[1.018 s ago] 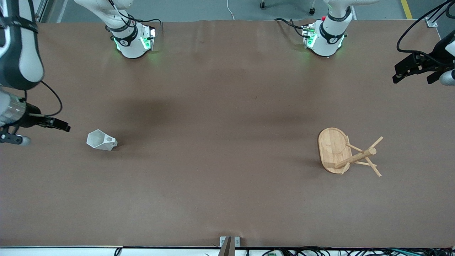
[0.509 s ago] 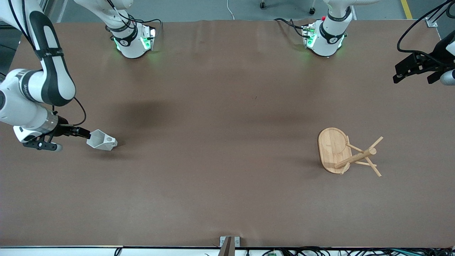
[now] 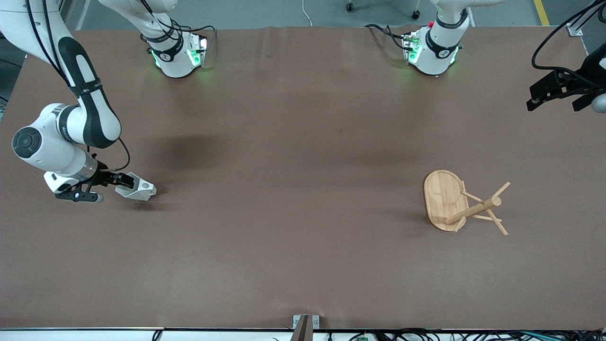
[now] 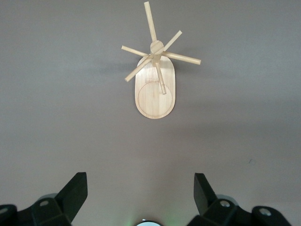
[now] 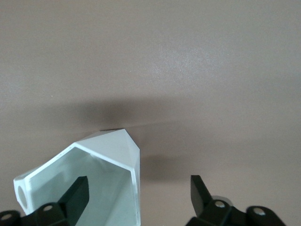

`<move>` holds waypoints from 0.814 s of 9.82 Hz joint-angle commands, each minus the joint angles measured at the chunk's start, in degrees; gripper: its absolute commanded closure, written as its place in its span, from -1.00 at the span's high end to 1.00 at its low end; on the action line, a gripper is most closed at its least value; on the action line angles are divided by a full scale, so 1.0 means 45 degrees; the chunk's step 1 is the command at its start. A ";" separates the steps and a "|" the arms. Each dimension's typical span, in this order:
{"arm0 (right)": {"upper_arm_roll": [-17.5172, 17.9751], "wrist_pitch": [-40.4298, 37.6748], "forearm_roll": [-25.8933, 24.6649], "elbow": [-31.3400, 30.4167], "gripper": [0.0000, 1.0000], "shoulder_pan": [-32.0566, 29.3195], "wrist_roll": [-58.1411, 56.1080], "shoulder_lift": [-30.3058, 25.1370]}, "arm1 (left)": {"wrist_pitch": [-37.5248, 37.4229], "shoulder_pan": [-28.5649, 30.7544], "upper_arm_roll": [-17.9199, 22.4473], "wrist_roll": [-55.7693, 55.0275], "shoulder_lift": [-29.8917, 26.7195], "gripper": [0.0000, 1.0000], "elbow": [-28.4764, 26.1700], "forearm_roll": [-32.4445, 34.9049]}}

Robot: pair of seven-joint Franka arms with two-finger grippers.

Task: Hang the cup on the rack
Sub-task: 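Close the right gripper on the white cup's rim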

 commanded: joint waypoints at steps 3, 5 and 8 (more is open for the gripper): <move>0.0041 0.0609 0.0022 -0.0405 0.20 -0.0052 -0.0988 0.0199 | -0.0097 -0.0013 -0.0067 0.0387 0.0201 1.00 -0.0127 -0.0045; 0.0061 0.0786 0.0177 -0.0386 -0.22 -0.0071 -0.0968 0.0375 | -0.0388 -0.0383 -0.0417 0.0292 0.0124 1.00 -0.0127 -0.0026; 0.0041 0.0767 0.0861 -0.0308 -0.98 -0.0051 -0.0949 0.0473 | -0.0507 -0.0289 -0.0420 0.0426 -0.0032 1.00 -0.0107 -0.0026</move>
